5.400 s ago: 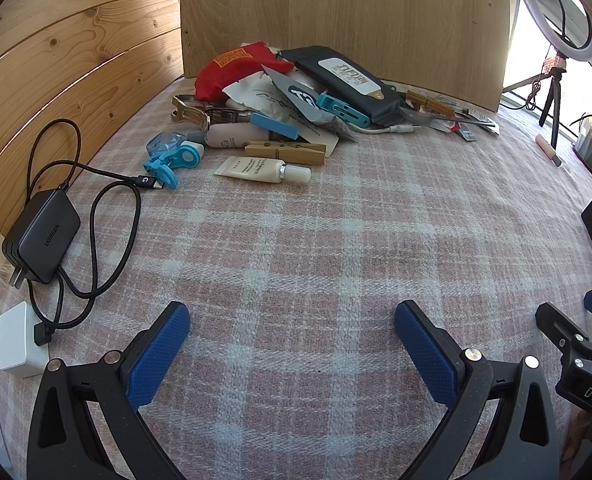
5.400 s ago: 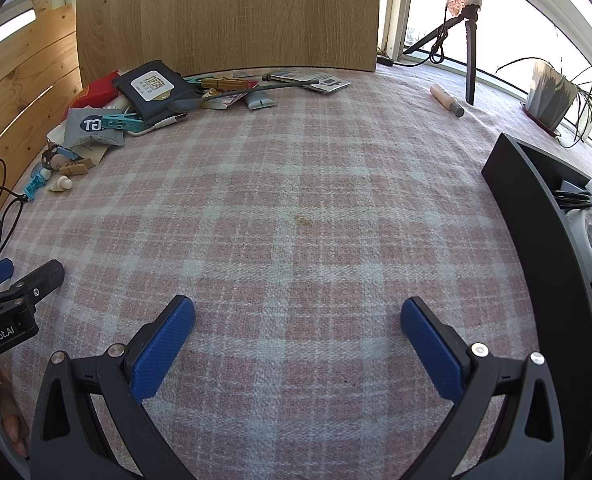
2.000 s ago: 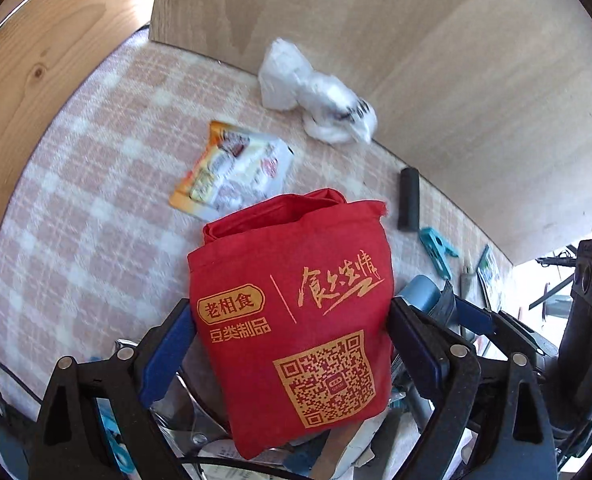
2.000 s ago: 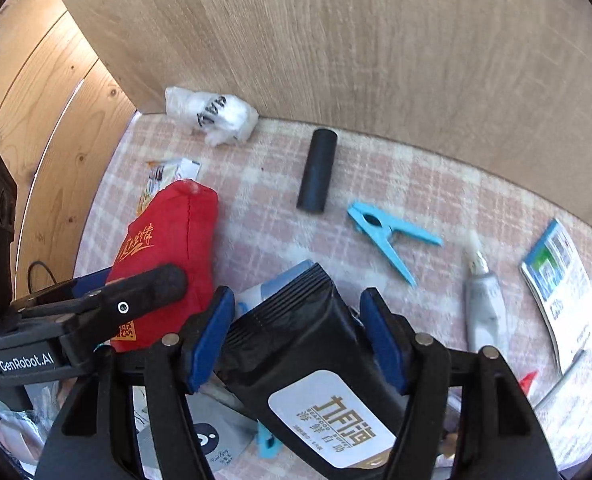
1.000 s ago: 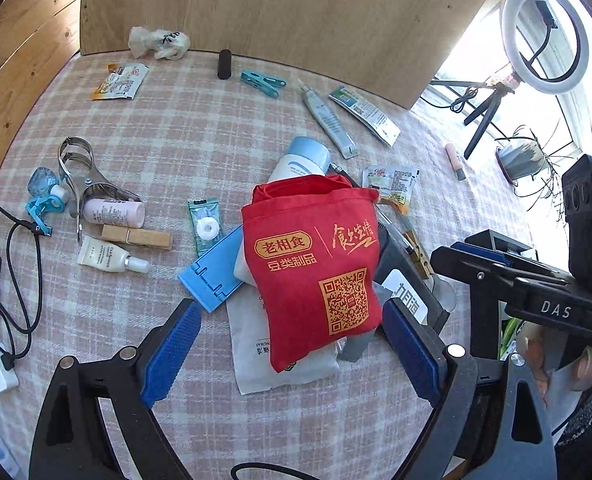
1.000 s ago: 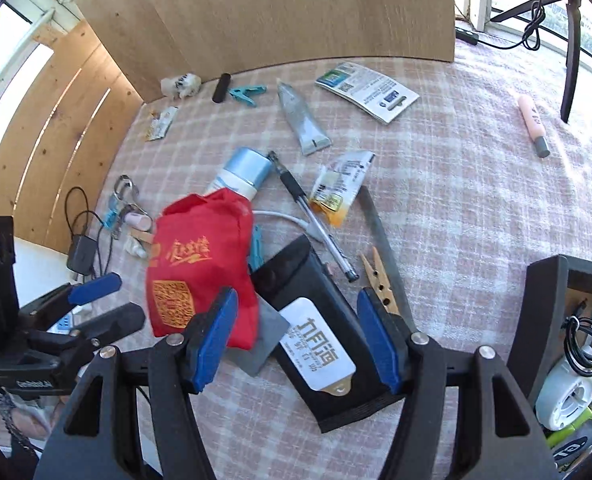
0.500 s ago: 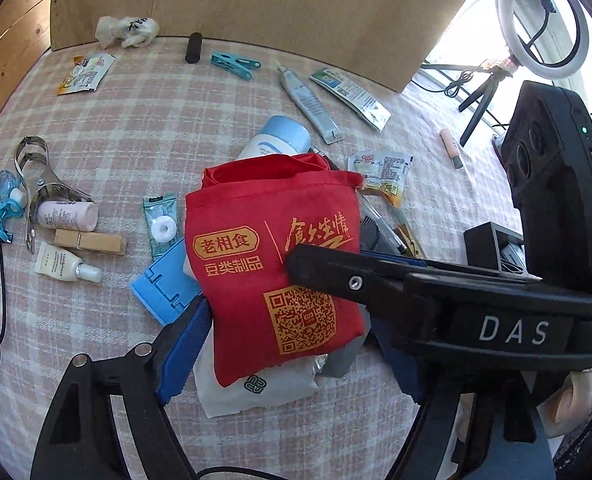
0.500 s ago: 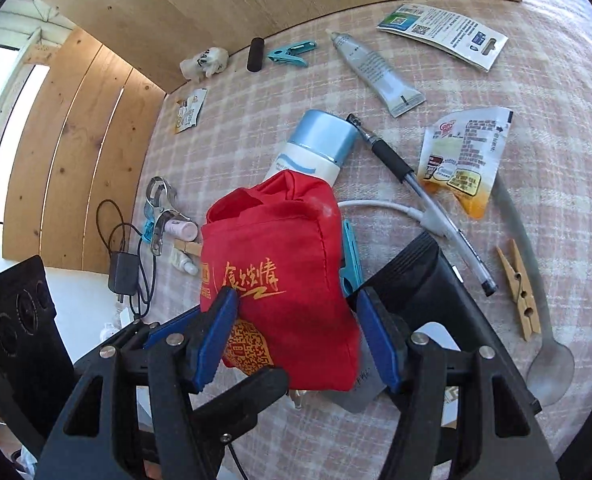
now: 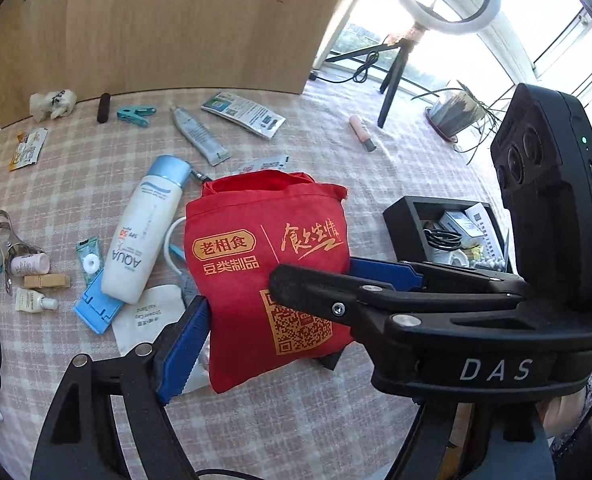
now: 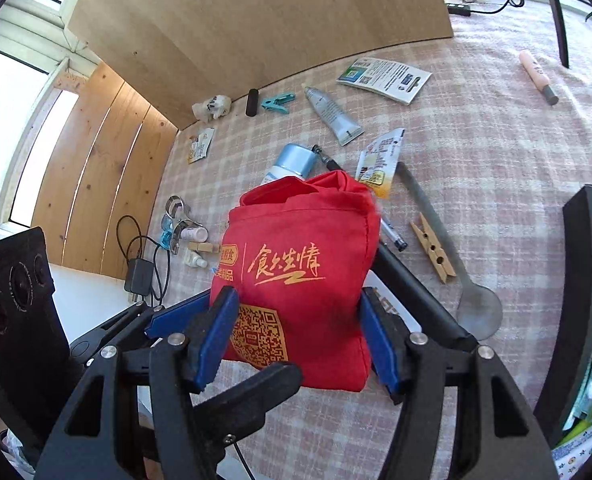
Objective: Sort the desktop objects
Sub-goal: 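Carry the red bag to the black tray and lower it in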
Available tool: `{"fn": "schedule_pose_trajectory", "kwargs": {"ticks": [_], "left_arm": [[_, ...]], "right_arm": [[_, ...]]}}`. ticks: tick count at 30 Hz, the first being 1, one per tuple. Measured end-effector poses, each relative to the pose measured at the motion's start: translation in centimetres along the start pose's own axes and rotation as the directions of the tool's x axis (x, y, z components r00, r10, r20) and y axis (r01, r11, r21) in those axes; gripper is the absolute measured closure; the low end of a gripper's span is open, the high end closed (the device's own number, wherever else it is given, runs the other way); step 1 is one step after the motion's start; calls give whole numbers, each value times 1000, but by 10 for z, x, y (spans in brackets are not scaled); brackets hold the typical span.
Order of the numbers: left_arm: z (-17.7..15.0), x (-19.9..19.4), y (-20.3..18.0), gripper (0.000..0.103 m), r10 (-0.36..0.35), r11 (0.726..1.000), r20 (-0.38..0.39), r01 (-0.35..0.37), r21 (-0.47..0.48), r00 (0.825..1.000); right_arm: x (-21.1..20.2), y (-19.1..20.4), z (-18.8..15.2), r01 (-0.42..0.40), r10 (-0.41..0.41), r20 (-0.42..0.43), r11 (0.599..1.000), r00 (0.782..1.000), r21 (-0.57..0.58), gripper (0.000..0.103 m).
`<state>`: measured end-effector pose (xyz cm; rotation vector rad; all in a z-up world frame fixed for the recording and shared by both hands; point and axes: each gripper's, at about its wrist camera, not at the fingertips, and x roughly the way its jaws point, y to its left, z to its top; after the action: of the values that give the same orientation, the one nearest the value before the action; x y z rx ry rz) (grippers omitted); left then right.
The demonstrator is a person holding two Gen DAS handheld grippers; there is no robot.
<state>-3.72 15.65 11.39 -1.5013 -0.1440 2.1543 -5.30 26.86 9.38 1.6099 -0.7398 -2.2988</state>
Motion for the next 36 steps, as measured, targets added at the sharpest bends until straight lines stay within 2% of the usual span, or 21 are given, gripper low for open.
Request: {"fn": "schedule_pose_trajectory", "kwargs": {"ticks": [6, 12, 17, 20, 22, 24, 28, 36], "left_arm": [[9, 7, -78, 24, -97, 986, -15, 98, 135, 995], [15, 37, -155, 24, -173, 953, -87, 189, 237, 981], [20, 64, -193, 24, -196, 938, -144, 228, 259, 970], [26, 74, -208, 24, -187, 933, -148, 223, 284, 971], [30, 78, -216, 24, -144, 931, -136, 181, 316, 980], [33, 82, -218, 24, -136, 931, -142, 175, 319, 981], [34, 79, -213, 24, -117, 932, -135, 156, 327, 984], [26, 60, -162, 24, -50, 956, -97, 76, 283, 994]], "right_arm": [[-74, -45, -14, 55, -63, 114, 996, 992, 66, 42], [-140, -103, -38, 113, -145, 186, 979, 972, 172, 43], [-172, -144, -47, 131, -185, 209, 960, 960, 249, 43], [-182, -161, -46, 133, -195, 220, 954, 956, 270, 43], [-187, -168, -44, 151, -219, 229, 948, 948, 281, 43], [-193, -174, -43, 169, -244, 246, 943, 938, 288, 43], [-201, -181, -40, 151, -234, 263, 941, 936, 302, 43], [-194, -161, -25, 154, -214, 263, 961, 941, 231, 43]]}}
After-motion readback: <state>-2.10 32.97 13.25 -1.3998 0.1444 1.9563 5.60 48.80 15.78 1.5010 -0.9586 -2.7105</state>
